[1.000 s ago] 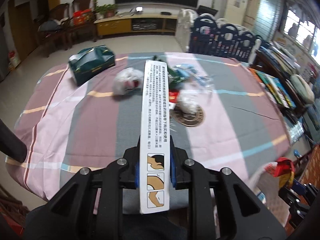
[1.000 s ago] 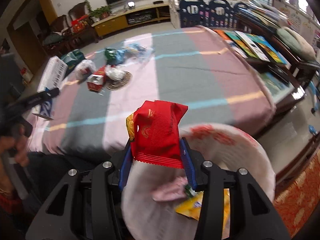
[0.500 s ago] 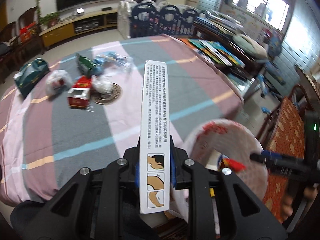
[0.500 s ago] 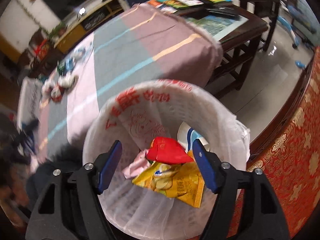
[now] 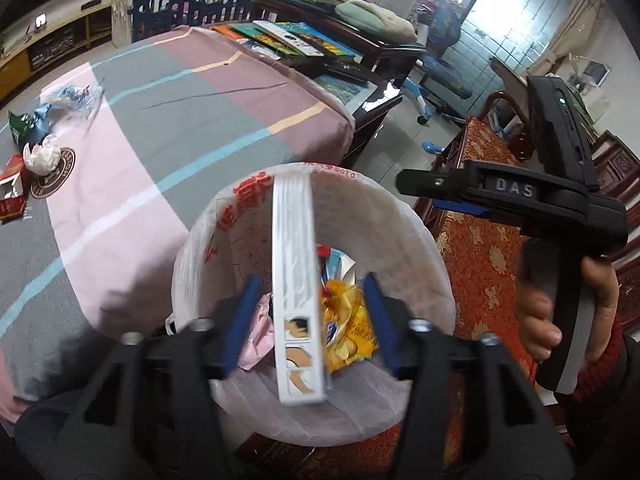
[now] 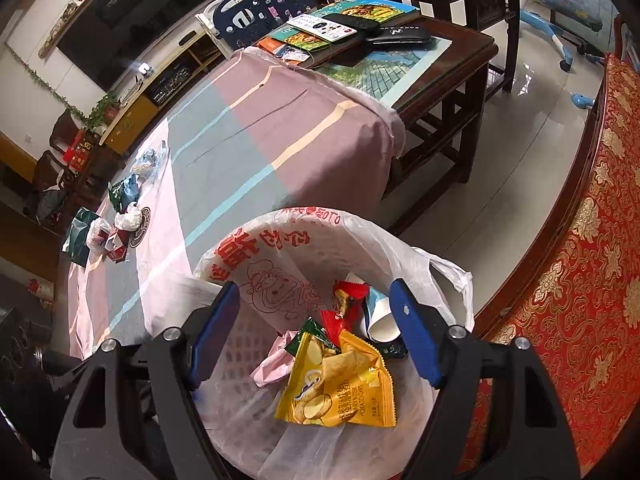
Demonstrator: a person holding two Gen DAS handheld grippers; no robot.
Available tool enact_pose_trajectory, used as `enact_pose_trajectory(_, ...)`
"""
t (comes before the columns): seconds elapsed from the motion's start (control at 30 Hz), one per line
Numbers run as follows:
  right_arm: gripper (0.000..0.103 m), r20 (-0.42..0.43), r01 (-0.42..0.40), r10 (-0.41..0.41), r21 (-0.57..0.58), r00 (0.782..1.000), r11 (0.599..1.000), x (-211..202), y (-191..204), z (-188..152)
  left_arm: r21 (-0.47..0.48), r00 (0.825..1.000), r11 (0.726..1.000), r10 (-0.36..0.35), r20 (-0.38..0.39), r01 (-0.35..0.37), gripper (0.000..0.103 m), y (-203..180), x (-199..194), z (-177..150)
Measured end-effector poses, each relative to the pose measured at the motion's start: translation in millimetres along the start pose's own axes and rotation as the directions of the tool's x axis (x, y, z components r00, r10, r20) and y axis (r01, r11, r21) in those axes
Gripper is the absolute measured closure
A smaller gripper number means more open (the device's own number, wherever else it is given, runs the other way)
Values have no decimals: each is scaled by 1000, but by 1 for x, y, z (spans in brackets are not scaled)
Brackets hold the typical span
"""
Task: Collect trash
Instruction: 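Carry the red packet and medicine box over the wastebasket and open both tools, then grasp the red cigarette box with the left tool while the right tool grasps the green packet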
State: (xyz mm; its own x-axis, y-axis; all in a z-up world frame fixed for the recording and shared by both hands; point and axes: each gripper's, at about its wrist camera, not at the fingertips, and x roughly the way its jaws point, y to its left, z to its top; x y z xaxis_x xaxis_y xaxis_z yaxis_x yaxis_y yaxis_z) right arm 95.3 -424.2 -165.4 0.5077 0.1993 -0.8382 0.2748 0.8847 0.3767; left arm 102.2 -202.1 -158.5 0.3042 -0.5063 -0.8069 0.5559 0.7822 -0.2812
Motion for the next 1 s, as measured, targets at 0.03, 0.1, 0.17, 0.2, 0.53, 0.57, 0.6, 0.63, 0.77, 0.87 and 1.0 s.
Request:
enact_pose_trajectory(0.03, 27, 0, 0, 0, -2, 1000, 1000, 1, 1, 0, 8, 1000, 1000, -1, 5, 1, 34, -1, -1, 0)
enact_pose_trajectory(0.1, 27, -3, -3, 3, -3, 1000, 1000, 4, 3, 1, 0, 999, 1000, 24, 27, -24, 31, 4, -5, 2)
enact_pose_trajectory(0.17, 27, -5, -4, 4, -7, 1000, 1000, 6, 6, 2, -50, 995, 995, 87, 49, -84, 31, 24, -10, 7)
enact_pose_trajectory(0.2, 27, -4, -3, 3, -12, 1000, 1000, 7, 9, 2, -81, 992, 991, 114, 53, -109, 31, 36, -13, 9)
enact_pose_trajectory(0.53, 27, -28, -37, 34, -92, 999, 995, 36, 58, 23, -421, 847, 770, 531, 6, -480, 23, 240, -40, 40)
enact_pose_trajectory(0.57, 27, -33, -42, 39, -106, 999, 993, 42, 66, 25, -424, 830, 749, 558, -12, -509, 23, 258, -39, 43)
enact_pose_trajectory(0.6, 27, -38, -47, 43, -119, 998, 992, 46, 74, 27, -424, 822, 737, 569, -30, -526, 23, 273, -37, 46)
enact_pose_trajectory(0.63, 27, -43, -54, 48, -136, 998, 989, 53, 84, 30, -421, 821, 734, 569, -45, -532, 23, 283, -36, 47)
enact_pose_trajectory(0.77, 27, -61, -71, 61, -197, 996, 978, 82, 124, 47, -366, 836, 765, 544, -73, -530, 23, 307, -16, 61)
enact_pose_trajectory(0.87, 27, -67, -72, 57, -244, 996, 967, 107, 155, 58, -327, 847, 789, 526, -78, -520, 20, 314, 1, 70)
enact_pose_trajectory(1.0, 27, -94, -91, 66, -298, 993, 950, 141, 196, 73, -343, 858, 794, 507, -81, -502, 33, 328, 15, 72)
